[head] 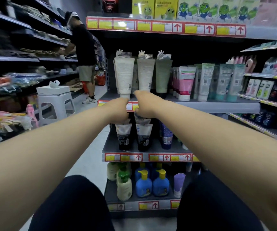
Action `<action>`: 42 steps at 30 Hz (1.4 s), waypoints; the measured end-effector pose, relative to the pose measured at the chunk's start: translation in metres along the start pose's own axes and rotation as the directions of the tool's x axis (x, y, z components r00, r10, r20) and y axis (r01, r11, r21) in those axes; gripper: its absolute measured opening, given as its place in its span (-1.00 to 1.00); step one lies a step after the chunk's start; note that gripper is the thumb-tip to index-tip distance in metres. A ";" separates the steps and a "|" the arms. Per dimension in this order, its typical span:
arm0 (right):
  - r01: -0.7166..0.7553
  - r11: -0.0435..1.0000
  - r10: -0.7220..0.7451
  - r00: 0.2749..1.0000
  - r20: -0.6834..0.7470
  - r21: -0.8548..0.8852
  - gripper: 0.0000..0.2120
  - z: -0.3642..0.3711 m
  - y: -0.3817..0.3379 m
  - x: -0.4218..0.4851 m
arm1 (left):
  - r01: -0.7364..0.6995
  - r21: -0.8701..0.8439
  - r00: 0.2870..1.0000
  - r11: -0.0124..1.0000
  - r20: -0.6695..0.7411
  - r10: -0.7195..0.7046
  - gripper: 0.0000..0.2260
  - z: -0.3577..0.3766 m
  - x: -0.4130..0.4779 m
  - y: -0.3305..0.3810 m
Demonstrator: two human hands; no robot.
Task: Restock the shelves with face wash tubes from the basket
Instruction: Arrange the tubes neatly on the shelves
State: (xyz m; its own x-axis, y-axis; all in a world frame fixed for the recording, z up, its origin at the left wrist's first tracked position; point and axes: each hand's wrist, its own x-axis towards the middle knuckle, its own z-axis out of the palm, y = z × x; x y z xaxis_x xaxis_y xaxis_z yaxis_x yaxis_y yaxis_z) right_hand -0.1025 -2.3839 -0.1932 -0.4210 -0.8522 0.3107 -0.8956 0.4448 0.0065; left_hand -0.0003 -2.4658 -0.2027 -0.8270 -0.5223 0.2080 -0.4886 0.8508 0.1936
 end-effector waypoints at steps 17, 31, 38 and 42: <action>-0.191 0.631 0.256 0.966 0.030 0.752 -0.59 0.023 0.013 0.116 | 0.081 -0.606 0.960 0.791 -0.165 -0.225 -0.74 -0.004 0.108 -0.036; -0.142 0.549 0.188 0.981 0.044 0.824 -0.47 0.025 0.040 0.120 | 0.031 -0.566 0.958 0.824 -0.218 -0.186 -0.70 -0.001 0.147 -0.050; -0.154 0.621 0.234 0.972 0.005 0.769 -0.52 0.024 0.053 0.112 | -0.063 -0.744 0.872 0.665 -0.365 -0.327 -0.47 -0.005 0.174 -0.046; -0.140 0.619 0.254 0.967 -0.028 0.772 -0.54 0.032 0.056 0.111 | -0.018 -0.804 0.895 0.595 -0.278 -0.349 -0.53 0.000 0.185 -0.039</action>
State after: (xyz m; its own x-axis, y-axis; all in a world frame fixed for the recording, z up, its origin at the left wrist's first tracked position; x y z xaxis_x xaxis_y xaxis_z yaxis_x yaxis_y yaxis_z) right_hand -0.2036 -2.4625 -0.1887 -0.6307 -0.7028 0.3290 -0.6066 0.1822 -0.7738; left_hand -0.1342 -2.5959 -0.1719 -0.4922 -0.7807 0.3851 -0.0522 0.4680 0.8822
